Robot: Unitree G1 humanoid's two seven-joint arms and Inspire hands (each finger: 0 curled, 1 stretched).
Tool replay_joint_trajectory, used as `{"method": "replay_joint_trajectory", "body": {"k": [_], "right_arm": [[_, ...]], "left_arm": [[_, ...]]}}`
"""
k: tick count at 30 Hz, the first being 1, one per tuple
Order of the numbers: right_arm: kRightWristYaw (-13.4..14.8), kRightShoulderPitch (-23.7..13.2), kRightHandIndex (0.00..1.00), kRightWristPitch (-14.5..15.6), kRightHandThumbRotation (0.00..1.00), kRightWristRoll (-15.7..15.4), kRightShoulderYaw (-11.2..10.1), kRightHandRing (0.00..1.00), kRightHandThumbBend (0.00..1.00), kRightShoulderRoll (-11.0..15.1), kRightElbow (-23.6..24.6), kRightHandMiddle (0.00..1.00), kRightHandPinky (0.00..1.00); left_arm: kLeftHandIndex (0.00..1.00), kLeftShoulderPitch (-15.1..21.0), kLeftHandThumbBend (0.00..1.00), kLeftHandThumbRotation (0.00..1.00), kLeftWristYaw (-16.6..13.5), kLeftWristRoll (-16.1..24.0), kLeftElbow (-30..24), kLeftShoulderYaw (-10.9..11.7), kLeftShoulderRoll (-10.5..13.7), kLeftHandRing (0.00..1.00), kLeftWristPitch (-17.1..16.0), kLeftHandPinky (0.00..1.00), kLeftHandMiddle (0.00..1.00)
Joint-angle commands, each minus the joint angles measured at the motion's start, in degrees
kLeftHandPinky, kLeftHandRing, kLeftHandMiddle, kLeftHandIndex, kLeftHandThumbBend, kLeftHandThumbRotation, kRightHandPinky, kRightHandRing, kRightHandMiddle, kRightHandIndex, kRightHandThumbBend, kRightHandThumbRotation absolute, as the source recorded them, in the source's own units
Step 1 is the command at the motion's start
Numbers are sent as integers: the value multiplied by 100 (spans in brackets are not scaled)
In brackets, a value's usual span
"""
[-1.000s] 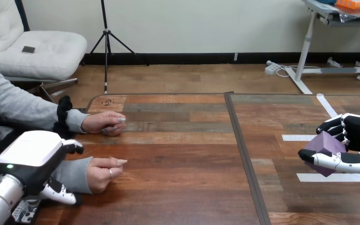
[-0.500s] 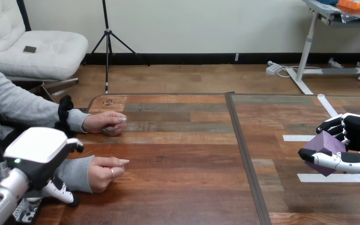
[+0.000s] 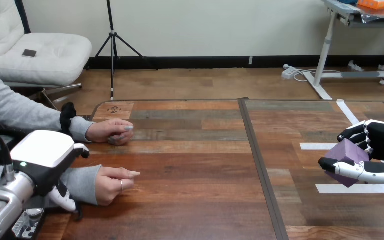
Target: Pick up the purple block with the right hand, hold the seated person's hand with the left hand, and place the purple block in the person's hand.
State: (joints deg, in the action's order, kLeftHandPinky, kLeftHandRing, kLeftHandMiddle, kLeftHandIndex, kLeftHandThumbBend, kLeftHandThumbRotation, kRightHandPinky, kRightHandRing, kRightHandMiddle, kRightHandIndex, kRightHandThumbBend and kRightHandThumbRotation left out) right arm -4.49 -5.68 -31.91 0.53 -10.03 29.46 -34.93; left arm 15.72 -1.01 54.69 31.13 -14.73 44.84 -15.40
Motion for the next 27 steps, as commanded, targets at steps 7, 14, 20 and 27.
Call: {"method": "replay_joint_trajectory", "body": {"k": [7,14,20,27], "right_arm": [[-12,-461,41,-125,0,180,-186,17,92,-28,260,38,12],[4,-457,41,-80,0,158,-183,19,92,-12,271,39,14],[5,-444,41,-36,0,165,-194,19,92,-21,295,39,14],[-50,-439,41,-109,0,228,-223,17,92,-46,280,38,13]], "left_arm": [[77,468,100,18,-225,51,500,-275,7,78,134,76,78],[74,620,100,14,-401,102,753,-436,-67,74,242,70,75],[72,725,100,10,-413,93,892,-554,-124,72,315,66,73],[68,825,100,5,-480,67,1072,-701,-178,64,381,56,67]]}}
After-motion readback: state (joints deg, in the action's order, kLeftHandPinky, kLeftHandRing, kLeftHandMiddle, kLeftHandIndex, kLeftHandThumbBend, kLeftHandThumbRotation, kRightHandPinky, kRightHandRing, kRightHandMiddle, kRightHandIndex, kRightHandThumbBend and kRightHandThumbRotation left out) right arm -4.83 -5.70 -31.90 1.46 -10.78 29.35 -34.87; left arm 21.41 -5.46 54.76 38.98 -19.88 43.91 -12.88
